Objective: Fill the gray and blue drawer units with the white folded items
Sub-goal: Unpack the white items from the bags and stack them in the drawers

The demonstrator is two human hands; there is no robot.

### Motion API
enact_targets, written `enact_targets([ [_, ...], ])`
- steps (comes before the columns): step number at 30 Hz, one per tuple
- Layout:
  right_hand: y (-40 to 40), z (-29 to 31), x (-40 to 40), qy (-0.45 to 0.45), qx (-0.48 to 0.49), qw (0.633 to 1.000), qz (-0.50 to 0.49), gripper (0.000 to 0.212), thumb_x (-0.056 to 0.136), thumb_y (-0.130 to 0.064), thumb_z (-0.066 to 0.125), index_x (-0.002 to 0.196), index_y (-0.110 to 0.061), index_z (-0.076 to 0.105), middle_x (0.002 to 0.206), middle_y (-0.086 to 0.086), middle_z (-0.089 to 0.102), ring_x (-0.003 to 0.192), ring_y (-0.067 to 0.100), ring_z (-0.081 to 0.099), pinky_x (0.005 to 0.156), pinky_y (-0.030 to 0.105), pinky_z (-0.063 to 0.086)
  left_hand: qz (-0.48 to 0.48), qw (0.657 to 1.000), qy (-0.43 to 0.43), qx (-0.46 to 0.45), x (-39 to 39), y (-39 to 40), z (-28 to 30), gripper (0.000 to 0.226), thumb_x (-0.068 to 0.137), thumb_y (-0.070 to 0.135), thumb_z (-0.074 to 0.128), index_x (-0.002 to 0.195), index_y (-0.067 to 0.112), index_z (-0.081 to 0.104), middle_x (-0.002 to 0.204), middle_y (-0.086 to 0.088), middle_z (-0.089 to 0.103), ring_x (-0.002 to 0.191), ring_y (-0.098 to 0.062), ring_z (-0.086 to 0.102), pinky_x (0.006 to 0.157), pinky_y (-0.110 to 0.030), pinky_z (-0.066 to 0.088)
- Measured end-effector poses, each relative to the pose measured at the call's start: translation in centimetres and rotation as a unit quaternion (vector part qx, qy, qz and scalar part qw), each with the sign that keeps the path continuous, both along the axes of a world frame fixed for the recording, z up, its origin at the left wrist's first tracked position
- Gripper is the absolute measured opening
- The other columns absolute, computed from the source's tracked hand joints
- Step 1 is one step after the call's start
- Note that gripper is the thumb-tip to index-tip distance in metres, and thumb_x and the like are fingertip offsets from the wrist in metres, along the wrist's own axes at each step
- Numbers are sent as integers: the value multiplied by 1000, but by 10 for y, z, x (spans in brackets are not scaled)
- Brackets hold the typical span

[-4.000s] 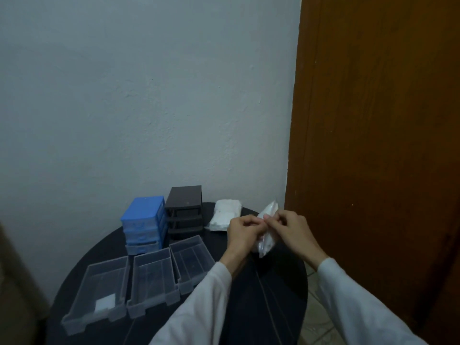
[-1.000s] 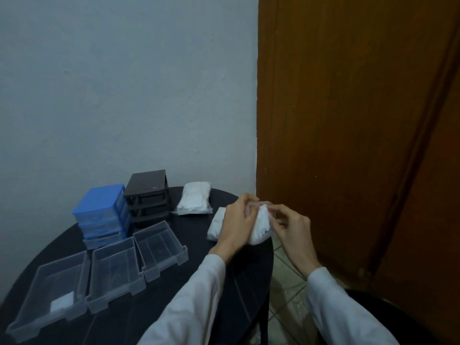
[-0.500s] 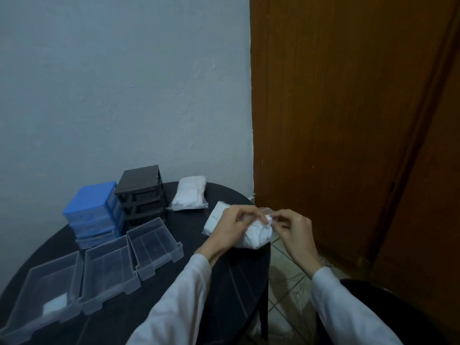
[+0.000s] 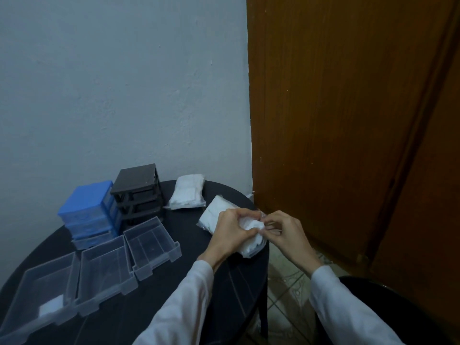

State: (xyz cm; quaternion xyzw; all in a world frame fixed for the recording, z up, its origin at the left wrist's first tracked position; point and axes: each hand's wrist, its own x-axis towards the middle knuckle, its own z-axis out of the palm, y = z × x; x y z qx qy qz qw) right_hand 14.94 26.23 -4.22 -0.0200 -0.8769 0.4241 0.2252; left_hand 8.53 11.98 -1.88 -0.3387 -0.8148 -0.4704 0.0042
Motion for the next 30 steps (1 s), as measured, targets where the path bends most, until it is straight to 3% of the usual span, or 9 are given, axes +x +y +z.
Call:
enact_targets([
  [5, 2, -2, -2, 2, 43, 999, 6, 8, 85, -10, 64, 93, -11, 65, 96, -4, 56, 82, 0, 56, 70, 5, 47, -1, 1000, -12, -2, 1, -1, -3, 35, 71, 8, 66, 105, 15, 72, 108, 3, 71, 103, -6, 62, 96, -31, 49],
  [12, 10, 2, 5, -24, -5, 999, 25, 15, 86, -6, 61, 100, -5, 65, 101, 3, 60, 90, 10, 57, 72, 3, 43, -13, 999, -22, -27, -1, -1, -3, 41, 74, -1, 61, 111, 17, 69, 112, 6, 69, 106, -3, 59, 97, -22, 46],
  [17, 11, 0, 8, -50, 7, 998, 30, 19, 85, -22, 64, 103, -18, 62, 97, -4, 51, 87, 6, 51, 70, 12, 39, -13, 999, -34, -28, -2, 0, -6, 41, 76, 1, 64, 113, 18, 68, 114, 7, 68, 107, 0, 58, 96, -16, 44],
  [21, 5, -4, 6, -51, 49, 997, 7, 27, 82, -32, 68, 105, -21, 60, 93, -12, 47, 82, -1, 47, 67, 11, 37, -21, 999, -39, -27, 0, 0, -7, 42, 75, 2, 68, 114, 17, 67, 114, 5, 68, 107, -1, 58, 98, -18, 44],
  [26, 1, -2, 3, -21, 76, 997, -18, 15, 84, -27, 67, 92, -15, 65, 85, -9, 50, 75, 2, 49, 60, 9, 38, -34, 998, -36, -39, 1, -2, -5, 43, 77, -2, 61, 117, 15, 66, 117, 5, 66, 109, 1, 56, 93, -4, 38],
  [30, 1, 0, 6, -17, 85, 996, -22, 5, 86, -19, 63, 87, -15, 65, 83, -6, 50, 71, 1, 48, 61, 8, 41, -34, 998, -42, -42, 2, -3, -5, 44, 76, -3, 59, 116, 15, 66, 118, 5, 66, 111, -2, 57, 97, -13, 42],
])
